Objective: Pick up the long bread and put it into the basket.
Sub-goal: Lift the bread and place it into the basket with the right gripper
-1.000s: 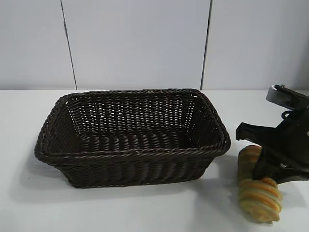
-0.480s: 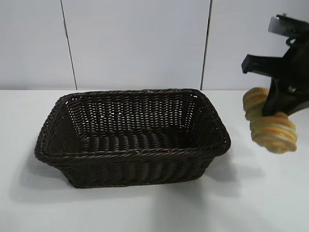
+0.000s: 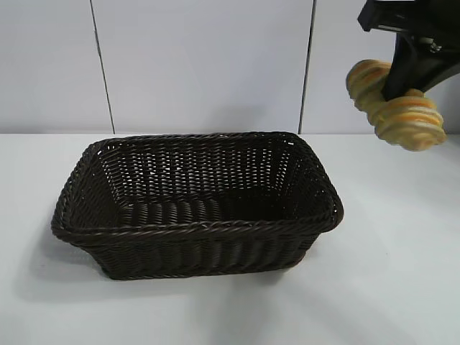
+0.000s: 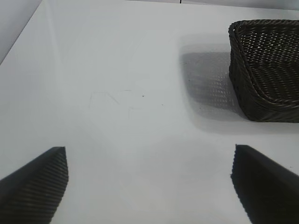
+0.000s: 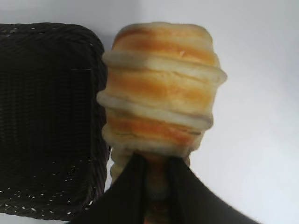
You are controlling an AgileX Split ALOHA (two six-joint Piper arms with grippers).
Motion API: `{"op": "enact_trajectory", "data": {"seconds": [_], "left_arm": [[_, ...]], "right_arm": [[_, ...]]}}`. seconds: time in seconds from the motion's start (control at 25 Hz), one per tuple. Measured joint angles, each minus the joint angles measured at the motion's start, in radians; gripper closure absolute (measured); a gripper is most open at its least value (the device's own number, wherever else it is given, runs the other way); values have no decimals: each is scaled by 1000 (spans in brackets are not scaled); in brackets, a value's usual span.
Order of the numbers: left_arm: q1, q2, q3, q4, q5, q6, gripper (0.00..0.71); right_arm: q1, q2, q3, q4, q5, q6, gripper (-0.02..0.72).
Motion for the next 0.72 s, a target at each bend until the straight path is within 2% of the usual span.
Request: {"op": "enact_trajectory", "data": {"seconds": [0.08,0.16,0.28,0.4,0.72], "left_arm": [[0,0,0,0,0,0,23],[0,0,1,0,0,0,23],[0,0,3,0,0,0,23],[0,0,3,0,0,0,23],[0,0,3,0,0,0,23]], "right_arm": [[5,21,-17,39,-2,-112,611],[28,44,-42,46,-3,-217,611],[92,92,-94,45,-10,-300,611],[178,164,-170,12,-15,-317,613],[374,410,-374,-183,-19,-329,620]]}}
